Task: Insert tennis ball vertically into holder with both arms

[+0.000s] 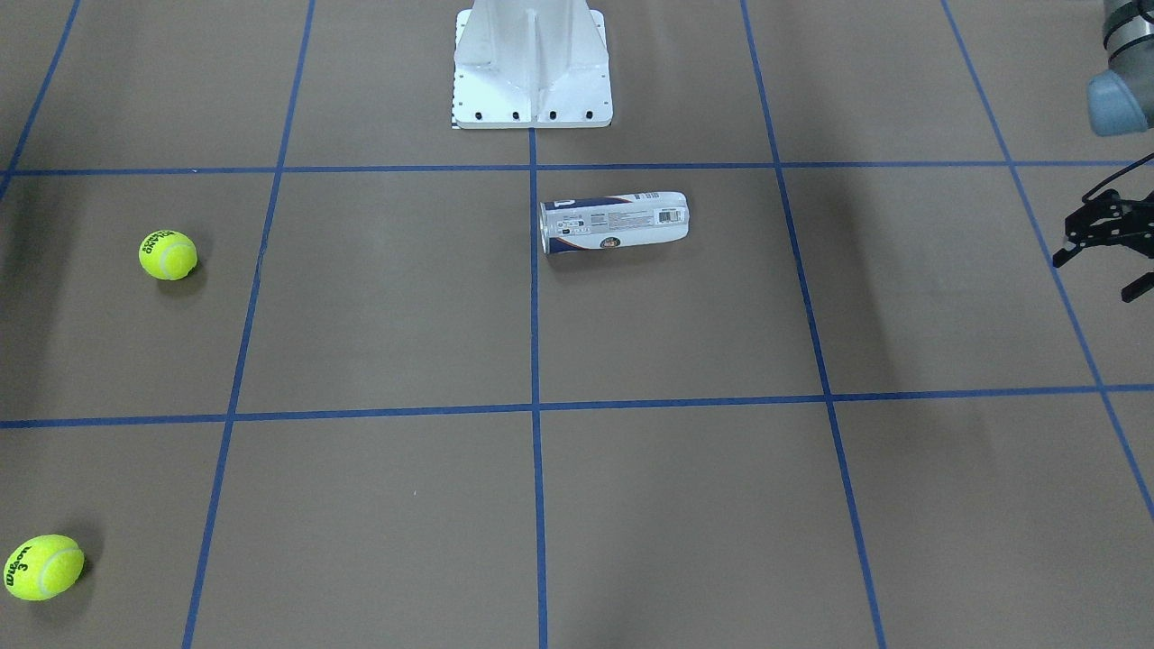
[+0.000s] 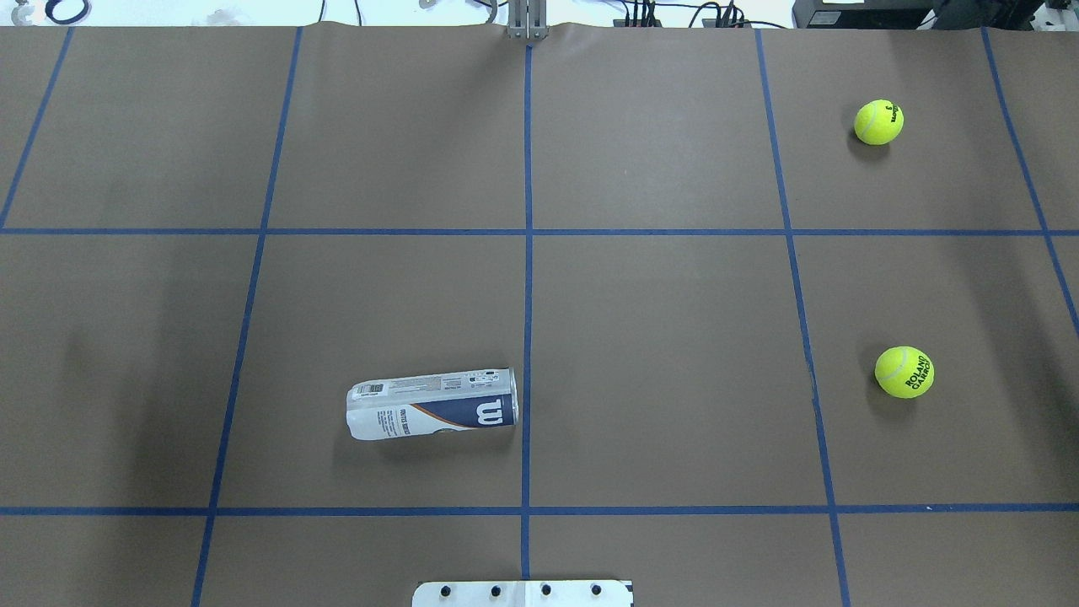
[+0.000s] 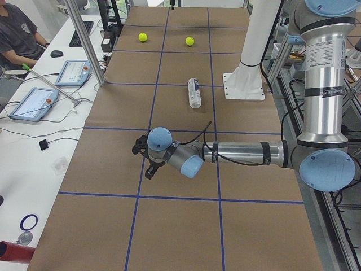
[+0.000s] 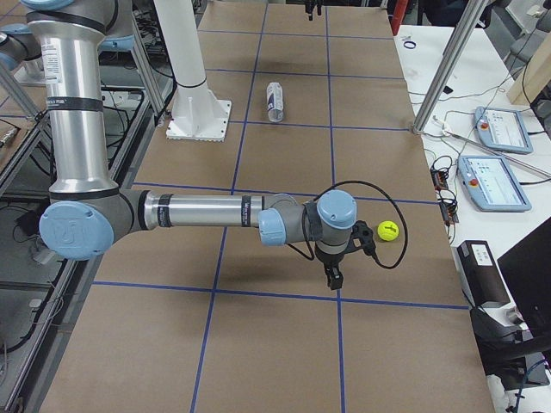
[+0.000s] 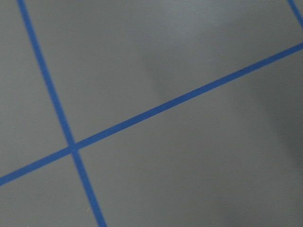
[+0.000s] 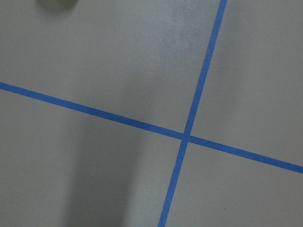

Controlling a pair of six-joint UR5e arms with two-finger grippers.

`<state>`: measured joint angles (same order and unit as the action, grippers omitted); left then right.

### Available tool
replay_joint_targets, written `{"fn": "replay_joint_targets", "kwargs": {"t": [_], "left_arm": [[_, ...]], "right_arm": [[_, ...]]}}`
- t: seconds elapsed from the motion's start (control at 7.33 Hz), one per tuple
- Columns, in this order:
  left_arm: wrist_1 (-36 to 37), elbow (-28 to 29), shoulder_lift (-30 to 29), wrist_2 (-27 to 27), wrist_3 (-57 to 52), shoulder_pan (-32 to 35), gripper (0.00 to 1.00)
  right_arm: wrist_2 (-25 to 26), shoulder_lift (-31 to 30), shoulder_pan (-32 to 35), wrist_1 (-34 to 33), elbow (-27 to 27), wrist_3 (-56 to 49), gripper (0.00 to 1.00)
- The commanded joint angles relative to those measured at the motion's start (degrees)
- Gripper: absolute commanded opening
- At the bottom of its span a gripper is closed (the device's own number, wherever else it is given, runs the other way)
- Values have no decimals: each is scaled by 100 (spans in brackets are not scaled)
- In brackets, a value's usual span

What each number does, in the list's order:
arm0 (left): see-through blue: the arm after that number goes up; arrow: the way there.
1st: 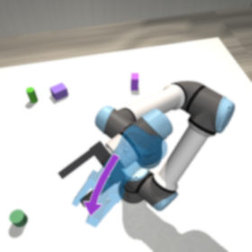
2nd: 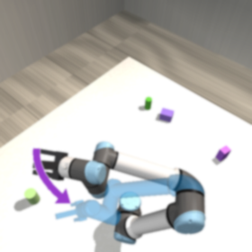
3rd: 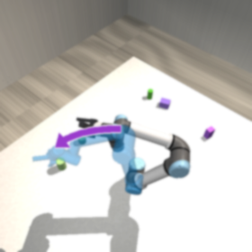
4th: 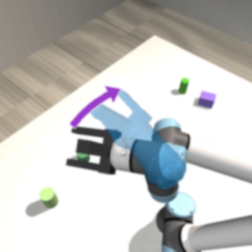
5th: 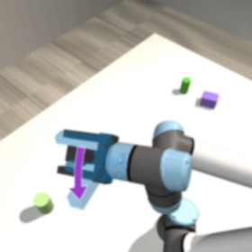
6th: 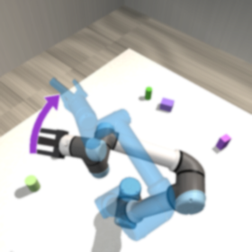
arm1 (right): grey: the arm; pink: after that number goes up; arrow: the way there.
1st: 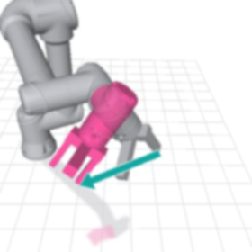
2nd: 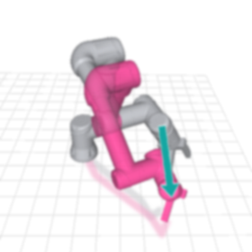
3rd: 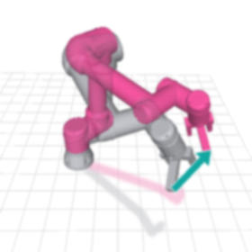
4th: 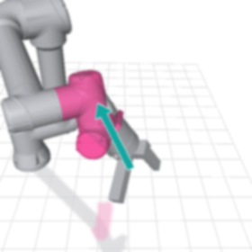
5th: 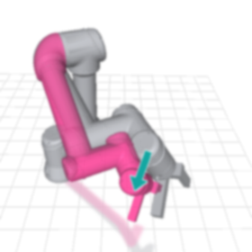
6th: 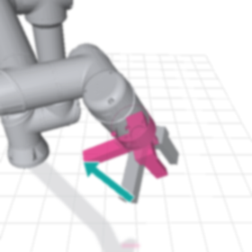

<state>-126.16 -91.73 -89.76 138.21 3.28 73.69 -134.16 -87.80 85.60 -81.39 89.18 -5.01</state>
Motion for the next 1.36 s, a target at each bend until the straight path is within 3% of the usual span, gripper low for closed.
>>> {"fn": "replay_joint_targets", "kwargs": {"t": [0.0,0.41,0.68,0.82,1.23], "left_arm": [[-67,-291,-680,-353,-12,-729,98],[29,-398,-1576,-804,206,-1855,100],[38,-398,-2017,-1643,165,-2723,100],[82,-398,-2202,-1779,155,-3024,100],[1521,-520,-3011,-1815,-195,-3615,98]], "right_arm": [[-22,0,0,0,3,0,100],[-22,0,0,0,3,9,100],[-31,0,-9,9,3,9,100],[-31,0,-9,9,38,9,100],[-31,-9,-9,18,47,0,100]]}}
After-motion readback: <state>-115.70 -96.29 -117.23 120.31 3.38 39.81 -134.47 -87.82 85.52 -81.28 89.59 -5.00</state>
